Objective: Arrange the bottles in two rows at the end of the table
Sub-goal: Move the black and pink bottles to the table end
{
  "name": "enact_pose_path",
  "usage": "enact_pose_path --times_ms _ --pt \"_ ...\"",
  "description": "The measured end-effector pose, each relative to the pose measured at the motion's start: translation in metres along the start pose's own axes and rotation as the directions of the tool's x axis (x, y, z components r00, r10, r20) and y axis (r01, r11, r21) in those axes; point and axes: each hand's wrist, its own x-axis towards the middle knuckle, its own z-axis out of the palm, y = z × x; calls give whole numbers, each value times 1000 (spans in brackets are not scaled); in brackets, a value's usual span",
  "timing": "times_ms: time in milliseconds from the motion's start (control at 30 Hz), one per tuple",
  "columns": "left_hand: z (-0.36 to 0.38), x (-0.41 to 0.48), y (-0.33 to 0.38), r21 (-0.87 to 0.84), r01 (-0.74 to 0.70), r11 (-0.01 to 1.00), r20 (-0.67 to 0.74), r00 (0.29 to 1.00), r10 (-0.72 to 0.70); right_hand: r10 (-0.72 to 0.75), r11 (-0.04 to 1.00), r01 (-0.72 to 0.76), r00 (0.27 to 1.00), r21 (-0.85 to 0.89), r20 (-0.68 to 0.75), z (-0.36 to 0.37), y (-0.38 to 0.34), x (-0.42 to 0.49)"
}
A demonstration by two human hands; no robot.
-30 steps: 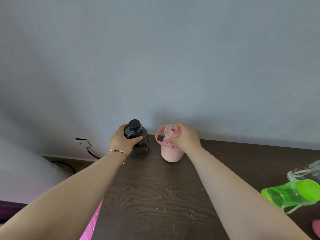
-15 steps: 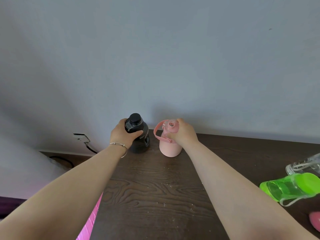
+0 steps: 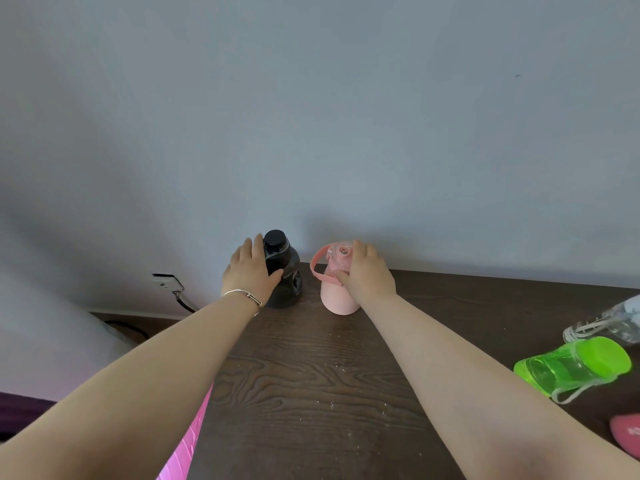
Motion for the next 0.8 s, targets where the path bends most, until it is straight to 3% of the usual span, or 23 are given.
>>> enact_pose_path --times_ms 133,267,367,800 --pt "-7 -20 1 278 -99 955 -45 992 116 -172 967 150 981 -207 -88 -1 2 -19" --pt "-13 -44 2 389 -104 915 -52 990 134 -216 925 187 975 -332 -51 -4 6 -44" --pt "-17 -65 4 412 -145 900 -26 985 170 -216 896 190 976 -401 -21 -9 9 -66" --pt "-20 -150 23 403 -299 865 20 948 318 -16 927 -26 994 -375 -107 -24 36 -187"
